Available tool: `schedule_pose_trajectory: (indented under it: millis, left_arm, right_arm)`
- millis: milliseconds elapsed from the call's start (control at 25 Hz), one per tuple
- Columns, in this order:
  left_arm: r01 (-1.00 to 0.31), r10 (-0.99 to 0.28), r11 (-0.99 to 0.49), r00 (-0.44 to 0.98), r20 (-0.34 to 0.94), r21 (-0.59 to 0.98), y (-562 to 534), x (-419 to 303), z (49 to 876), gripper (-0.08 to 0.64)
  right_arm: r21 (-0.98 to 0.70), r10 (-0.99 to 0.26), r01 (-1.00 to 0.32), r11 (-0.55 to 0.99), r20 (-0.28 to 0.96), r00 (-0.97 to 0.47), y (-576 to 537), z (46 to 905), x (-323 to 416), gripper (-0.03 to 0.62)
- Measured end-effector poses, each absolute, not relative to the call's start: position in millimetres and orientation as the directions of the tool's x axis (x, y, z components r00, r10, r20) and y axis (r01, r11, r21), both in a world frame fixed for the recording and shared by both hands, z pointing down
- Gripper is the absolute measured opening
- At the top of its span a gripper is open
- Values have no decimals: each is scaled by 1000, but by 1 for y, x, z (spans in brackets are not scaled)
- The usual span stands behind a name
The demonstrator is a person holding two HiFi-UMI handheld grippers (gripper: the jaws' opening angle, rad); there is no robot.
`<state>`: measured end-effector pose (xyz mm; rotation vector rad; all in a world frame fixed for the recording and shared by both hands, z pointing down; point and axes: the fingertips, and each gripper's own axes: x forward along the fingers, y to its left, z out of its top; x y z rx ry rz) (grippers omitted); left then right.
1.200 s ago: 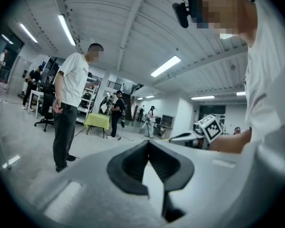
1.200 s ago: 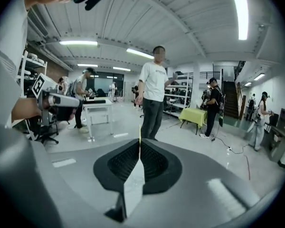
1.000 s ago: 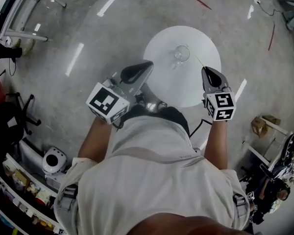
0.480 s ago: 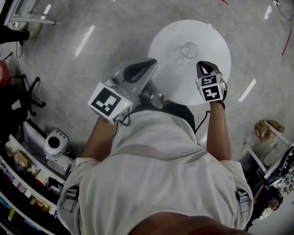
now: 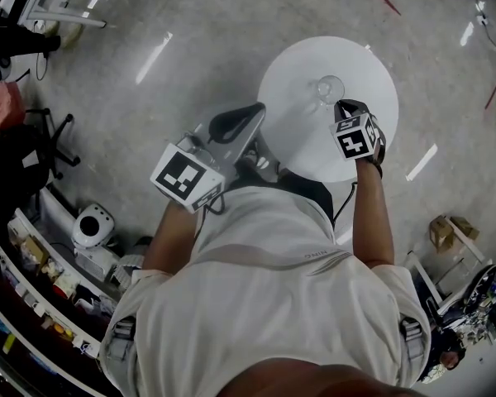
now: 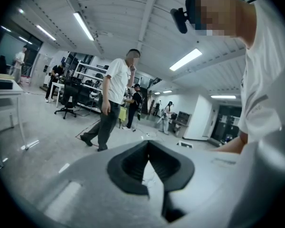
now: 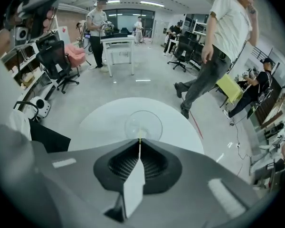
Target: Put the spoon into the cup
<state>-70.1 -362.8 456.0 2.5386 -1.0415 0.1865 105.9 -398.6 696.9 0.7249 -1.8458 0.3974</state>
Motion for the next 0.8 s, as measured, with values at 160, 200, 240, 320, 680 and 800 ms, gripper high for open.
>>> schedule_pose_trajectory:
  millis: [160, 200, 240, 320, 680, 800]
  left_arm:
    - [-707, -655, -639, 706, 269, 303, -359, -79, 457, 2]
    - [-708, -655, -638, 706, 270, 303, -359, -81, 457, 2]
    - [-708, -656, -637, 705, 270, 304, -358, -82, 458, 2]
    - [-708, -655, -637, 706, 269, 306, -356, -82, 458, 2]
    - [-711, -660, -633, 702, 267, 304, -352, -96, 457, 2]
    - [-709, -659, -638, 704, 264, 300, -350, -101, 455, 2]
  right_arm:
    - [65, -272, -635, 770, 934, -234, -395, 703, 101, 14]
    - [66, -271, -634, 771, 934, -232, -395, 705, 99, 14]
    - [68, -270, -632, 772, 935, -230, -394, 706, 97, 14]
    - [71, -270, -630, 773, 936, -226, -393, 707, 97, 14]
    - [89, -285, -633, 769, 934, -215, -396, 707, 87, 106]
    - [101, -316, -649, 754, 922, -224, -400, 696, 83, 133]
